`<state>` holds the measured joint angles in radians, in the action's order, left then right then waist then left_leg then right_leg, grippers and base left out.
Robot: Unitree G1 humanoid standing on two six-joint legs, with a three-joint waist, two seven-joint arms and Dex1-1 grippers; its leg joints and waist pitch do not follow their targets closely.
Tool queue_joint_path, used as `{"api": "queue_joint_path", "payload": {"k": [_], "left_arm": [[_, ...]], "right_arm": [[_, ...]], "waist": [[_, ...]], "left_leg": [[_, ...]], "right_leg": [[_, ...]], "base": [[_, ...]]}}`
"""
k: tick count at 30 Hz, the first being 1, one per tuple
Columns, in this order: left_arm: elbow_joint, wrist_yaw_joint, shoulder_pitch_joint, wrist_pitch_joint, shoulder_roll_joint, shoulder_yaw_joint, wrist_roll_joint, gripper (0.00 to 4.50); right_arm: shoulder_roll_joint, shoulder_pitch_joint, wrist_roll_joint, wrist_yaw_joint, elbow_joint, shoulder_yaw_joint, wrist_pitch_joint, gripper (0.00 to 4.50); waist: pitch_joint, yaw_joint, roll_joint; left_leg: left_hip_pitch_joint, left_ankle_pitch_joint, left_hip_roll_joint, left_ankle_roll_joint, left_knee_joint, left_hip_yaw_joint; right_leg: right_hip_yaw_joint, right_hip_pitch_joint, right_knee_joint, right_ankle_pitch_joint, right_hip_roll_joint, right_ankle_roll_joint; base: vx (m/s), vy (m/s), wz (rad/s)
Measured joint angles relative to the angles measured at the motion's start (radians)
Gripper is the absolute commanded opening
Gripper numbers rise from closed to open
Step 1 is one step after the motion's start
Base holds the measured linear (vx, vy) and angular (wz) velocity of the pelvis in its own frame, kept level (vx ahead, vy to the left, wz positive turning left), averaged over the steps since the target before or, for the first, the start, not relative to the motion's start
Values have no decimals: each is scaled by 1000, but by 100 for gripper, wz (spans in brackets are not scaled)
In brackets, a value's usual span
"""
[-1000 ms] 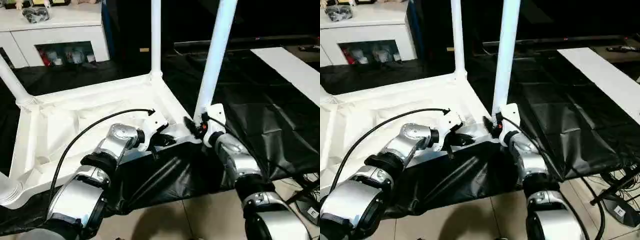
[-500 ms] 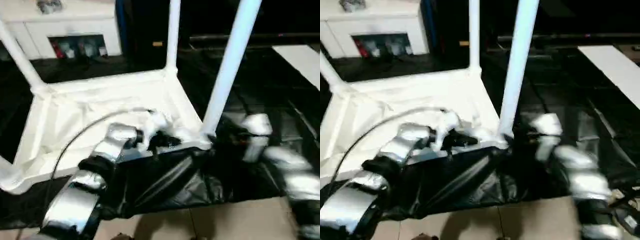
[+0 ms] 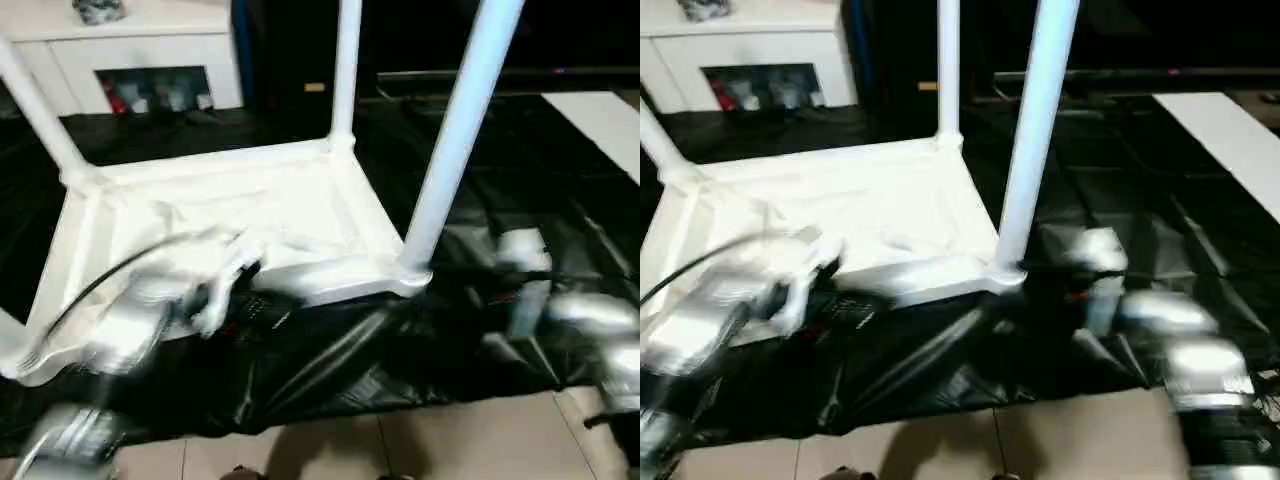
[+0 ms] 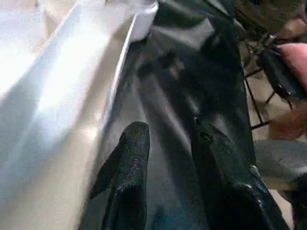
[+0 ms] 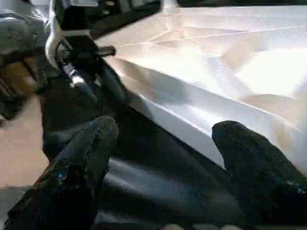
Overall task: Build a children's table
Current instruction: Rotate leg to tighten, then rotate table base
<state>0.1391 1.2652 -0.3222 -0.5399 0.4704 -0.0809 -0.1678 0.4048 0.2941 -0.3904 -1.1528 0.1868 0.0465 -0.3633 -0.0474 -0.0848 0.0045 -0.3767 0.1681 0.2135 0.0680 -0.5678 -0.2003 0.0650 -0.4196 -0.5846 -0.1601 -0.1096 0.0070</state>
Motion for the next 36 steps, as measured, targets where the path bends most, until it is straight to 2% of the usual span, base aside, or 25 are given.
{"api": "queue_joint_path", "payload": {"k": [2,3,7,10,12,16,18,21,25,28,31,36], "left_arm": [[-95,-35,57,-66,21,33,-16,227],[-133,-50,85,-92,28,50,-19,227],[-194,-109,158,-114,46,99,2,260],[-264,-180,237,-112,58,135,15,286],[-330,-249,294,-105,47,161,19,297],[-410,-325,389,-76,3,232,23,326],[-447,-374,444,-46,-46,274,27,333],[-482,-437,500,-22,-75,327,31,367],[-514,-524,590,18,-102,365,36,401],[-527,-611,655,82,-154,394,78,422],[-528,-672,674,112,-179,426,100,447],[-492,-748,643,147,-183,431,110,447]], "right_arm": [[-82,31,17,23,34,47,9,370],[-124,50,28,39,60,65,24,370],[-225,117,82,134,189,82,112,370],[-312,200,128,320,336,60,202,370],[-364,267,127,470,436,-3,251,370],[-378,324,125,596,534,-71,331,370],[-379,335,128,666,586,-87,367,370],[-374,354,133,730,659,-109,409,370],[-352,406,147,781,748,-144,466,370],[-320,439,158,805,810,-158,508,370],[-296,455,166,821,851,-166,535,370],[-285,486,196,817,924,-165,578,370]], "waist": [[-4,-2,-15],[-5,-4,-22],[-4,-10,-27],[-4,-8,-32],[-4,-6,-38],[-4,-18,-43],[-4,-20,-45],[-5,-29,-45],[-5,-38,-44],[-6,-46,-43],[-6,-59,-42],[-7,-63,-41]], "left_leg": [[3,0,0,1,2,2],[3,-1,0,2,3,2],[3,-2,-3,3,3,1],[3,-2,-5,3,3,2],[3,-2,-5,4,3,2],[4,-2,-4,4,3,3],[4,-2,-4,4,3,3],[4,-2,-4,4,3,4],[4,-2,-4,4,2,4],[5,-2,-5,4,1,5],[5,-2,-5,4,1,7],[5,-2,-5,4,0,10]], "right_leg": [[1,0,-2,-1,1,2],[1,1,-2,-2,1,3],[-3,3,-1,-2,-1,3],[-5,3,-1,0,-1,0],[-4,3,-1,0,-1,0],[-4,4,-1,-1,0,1],[-3,4,-1,-1,0,1],[-3,5,-2,-1,0,1],[-3,7,-2,0,0,2],[-4,9,-2,-2,0,6],[-3,11,-2,-2,0,7],[-3,12,-6,-2,1,7]], "base": [[0,0,0],[0,0,0],[0,0,0],[0,0,0],[0,0,0],[0,0,0],[0,0,0],[0,0,0],[0,0,0],[0,0,0],[0,0,0],[0,0,0]]}}
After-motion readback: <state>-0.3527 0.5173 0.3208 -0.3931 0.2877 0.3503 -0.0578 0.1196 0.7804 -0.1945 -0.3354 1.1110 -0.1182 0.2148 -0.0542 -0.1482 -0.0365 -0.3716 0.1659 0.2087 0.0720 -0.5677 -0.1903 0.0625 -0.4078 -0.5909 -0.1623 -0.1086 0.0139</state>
